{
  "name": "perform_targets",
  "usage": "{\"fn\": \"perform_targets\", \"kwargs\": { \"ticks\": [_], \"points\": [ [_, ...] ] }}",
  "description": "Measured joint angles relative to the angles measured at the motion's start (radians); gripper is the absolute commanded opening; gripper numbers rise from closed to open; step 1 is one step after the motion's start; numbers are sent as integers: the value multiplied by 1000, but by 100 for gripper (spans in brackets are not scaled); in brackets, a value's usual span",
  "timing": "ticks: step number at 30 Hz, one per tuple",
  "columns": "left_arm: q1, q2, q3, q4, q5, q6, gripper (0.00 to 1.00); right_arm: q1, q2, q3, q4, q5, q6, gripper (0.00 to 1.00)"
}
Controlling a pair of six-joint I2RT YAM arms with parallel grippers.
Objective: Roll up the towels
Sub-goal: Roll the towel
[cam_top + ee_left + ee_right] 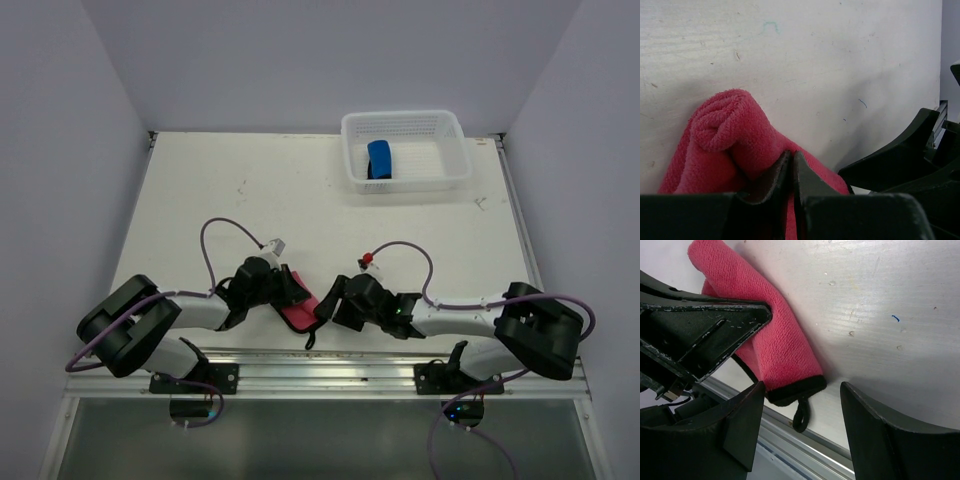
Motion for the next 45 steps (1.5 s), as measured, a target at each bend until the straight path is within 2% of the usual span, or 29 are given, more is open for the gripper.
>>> {"fn": "perform_targets", "kwargs": {
  "ticks": [14,30,32,37,39,45],
  "points": [
    [-6,10,-13,35,-3,0,10,-4,14,-58,117,10,62,65],
    [-15,11,-17,45,-4,0,9,-8,138,-58,270,-53,63,32],
    [-15,11,-17,45,-5,0,9,-6,137,-58,260,-51,56,28],
    [-18,16,-16,49,-2,0,9,17,114,-47,212,-17,10,7],
    [-19,18,-14,48,2,0,9,32,102,-35,180,10,-18,2],
    [-27,21,53,-51,13,10,16,115,75,29,43,148,-137,0]
  ]
}}
